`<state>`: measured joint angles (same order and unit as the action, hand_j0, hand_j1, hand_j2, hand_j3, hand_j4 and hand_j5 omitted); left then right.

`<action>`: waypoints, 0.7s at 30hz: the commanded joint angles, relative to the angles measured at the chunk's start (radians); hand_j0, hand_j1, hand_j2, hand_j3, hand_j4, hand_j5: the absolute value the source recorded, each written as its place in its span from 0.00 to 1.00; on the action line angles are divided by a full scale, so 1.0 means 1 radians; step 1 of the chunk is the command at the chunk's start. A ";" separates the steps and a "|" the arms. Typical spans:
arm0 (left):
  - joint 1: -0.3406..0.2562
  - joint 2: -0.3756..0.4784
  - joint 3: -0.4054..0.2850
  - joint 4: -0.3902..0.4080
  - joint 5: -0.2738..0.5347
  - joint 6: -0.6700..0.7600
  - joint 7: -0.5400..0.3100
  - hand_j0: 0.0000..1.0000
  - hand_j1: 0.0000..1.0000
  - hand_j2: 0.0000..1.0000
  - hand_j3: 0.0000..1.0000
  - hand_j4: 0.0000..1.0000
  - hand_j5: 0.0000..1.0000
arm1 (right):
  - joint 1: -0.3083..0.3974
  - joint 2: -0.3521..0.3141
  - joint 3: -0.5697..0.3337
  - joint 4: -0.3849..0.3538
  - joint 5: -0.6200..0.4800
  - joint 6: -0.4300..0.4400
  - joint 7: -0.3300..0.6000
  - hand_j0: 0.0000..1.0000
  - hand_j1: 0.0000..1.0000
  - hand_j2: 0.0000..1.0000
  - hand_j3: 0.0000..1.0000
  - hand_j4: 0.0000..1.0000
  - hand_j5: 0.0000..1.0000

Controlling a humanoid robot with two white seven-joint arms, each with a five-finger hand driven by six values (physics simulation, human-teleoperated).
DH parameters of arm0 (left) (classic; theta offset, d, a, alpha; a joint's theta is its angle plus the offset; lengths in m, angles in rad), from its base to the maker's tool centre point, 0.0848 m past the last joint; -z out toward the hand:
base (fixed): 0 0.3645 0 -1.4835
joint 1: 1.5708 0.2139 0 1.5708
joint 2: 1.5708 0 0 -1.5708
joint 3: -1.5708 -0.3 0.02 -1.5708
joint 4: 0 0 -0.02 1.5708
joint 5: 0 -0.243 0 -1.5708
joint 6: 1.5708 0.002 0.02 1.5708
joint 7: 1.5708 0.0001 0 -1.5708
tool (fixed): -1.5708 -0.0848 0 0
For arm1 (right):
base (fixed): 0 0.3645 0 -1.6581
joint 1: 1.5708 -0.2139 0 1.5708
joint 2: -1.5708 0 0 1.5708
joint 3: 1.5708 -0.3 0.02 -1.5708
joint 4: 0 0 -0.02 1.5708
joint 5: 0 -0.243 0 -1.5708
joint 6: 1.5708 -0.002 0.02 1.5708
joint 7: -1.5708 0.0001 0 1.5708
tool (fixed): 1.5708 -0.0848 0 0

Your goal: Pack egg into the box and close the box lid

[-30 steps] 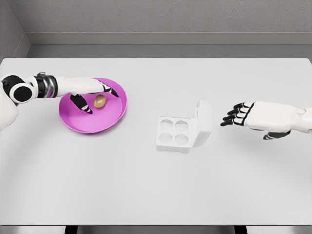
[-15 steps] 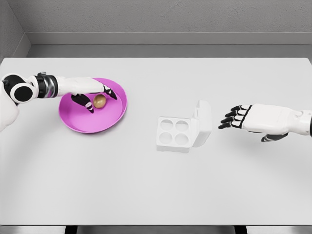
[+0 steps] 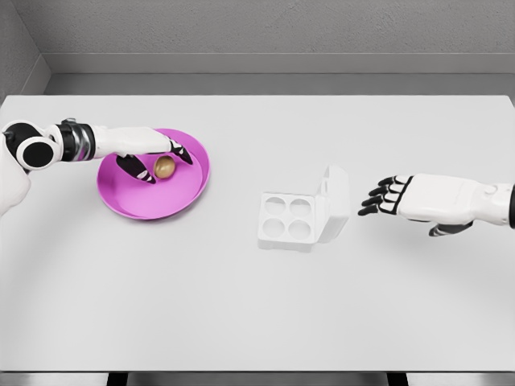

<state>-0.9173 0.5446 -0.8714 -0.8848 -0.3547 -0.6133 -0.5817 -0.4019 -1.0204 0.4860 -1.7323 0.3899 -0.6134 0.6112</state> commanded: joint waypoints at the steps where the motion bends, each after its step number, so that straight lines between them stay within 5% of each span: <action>1: 0.000 0.000 0.002 0.000 0.005 0.002 0.000 0.79 0.79 0.79 0.79 0.79 0.79 | 0.000 -0.001 0.003 -0.001 -0.005 0.003 0.000 1.00 1.00 1.00 1.00 1.00 1.00; 21: 0.006 -0.002 0.000 -0.010 0.003 0.002 0.000 0.71 0.71 0.71 0.71 0.71 0.71 | 0.000 -0.001 0.011 -0.007 -0.005 0.003 0.000 1.00 1.00 1.00 1.00 1.00 1.00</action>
<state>-0.9112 0.5426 -0.8729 -0.8922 -0.3571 -0.6133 -0.5817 -0.4019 -1.0191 0.4971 -1.7391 0.3898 -0.6134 0.6112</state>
